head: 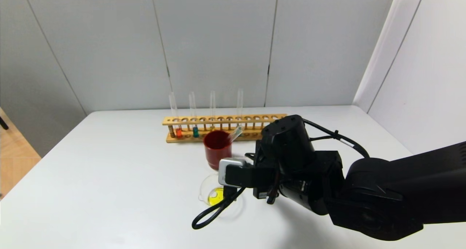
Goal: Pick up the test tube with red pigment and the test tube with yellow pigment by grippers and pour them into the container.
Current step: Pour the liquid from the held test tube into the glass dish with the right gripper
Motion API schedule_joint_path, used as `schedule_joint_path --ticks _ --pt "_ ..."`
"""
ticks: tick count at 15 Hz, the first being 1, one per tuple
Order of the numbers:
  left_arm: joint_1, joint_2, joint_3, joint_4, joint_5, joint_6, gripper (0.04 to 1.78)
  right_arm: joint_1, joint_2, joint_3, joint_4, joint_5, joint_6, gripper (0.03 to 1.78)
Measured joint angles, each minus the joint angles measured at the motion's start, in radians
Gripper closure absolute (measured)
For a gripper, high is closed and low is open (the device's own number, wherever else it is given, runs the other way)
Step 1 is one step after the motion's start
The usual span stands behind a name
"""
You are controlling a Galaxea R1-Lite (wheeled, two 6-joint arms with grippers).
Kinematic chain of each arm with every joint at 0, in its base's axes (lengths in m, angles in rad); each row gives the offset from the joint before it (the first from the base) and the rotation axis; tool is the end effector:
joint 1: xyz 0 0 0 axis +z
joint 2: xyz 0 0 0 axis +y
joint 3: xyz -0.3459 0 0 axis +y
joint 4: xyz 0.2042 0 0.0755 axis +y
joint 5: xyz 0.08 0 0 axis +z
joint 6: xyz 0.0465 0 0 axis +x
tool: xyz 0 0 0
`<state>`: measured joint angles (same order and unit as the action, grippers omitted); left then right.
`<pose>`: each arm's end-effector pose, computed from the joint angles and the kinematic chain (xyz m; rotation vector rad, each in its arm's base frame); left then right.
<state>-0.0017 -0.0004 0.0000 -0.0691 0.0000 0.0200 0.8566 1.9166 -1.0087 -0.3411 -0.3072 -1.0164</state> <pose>-0.0155 0.0000 0.0842 0.0199 -0.0695 -0.0010 0.2774 0.2986 0.1442 -1.2846 0.1702 0.7506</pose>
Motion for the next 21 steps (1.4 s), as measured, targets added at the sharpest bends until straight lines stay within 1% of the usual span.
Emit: schedule_joint_path --ticks 1,3,5,7,9,12,16,19,21 --pt "0.0 0.0 0.0 0.0 0.0 0.0 0.11 0.001 0.001 -0.003 0.001 -0.006 -0.019 1.54" --pt "0.0 0.0 0.0 0.0 0.0 0.0 0.11 0.006 0.009 -0.011 0.001 -0.037 -0.054 1.54" --pt "0.0 0.0 0.0 0.0 0.0 0.0 0.11 0.009 0.018 -0.019 0.002 -0.043 -0.087 1.54" --pt "0.0 0.0 0.0 0.0 0.0 0.0 0.11 0.014 0.033 -0.027 0.001 -0.05 -0.102 1.54" --pt "0.0 0.0 0.0 0.0 0.0 0.0 0.11 0.019 0.043 -0.034 0.0 -0.071 -0.119 1.54" --pt "0.001 0.0 0.0 0.0 0.0 0.0 0.11 0.031 0.047 -0.039 0.019 -0.076 -0.133 1.54" --pt "0.0 0.0 0.0 0.0 0.0 -0.001 0.11 0.064 0.047 -0.055 0.04 -0.077 -0.154 1.54" --pt "0.0 0.0 0.0 0.0 0.0 0.0 0.11 0.069 0.044 -0.067 0.043 -0.107 -0.148 1.54" --pt "0.0 0.0 0.0 0.0 0.0 0.0 0.11 0.067 0.041 -0.07 0.056 -0.114 -0.157 1.54"
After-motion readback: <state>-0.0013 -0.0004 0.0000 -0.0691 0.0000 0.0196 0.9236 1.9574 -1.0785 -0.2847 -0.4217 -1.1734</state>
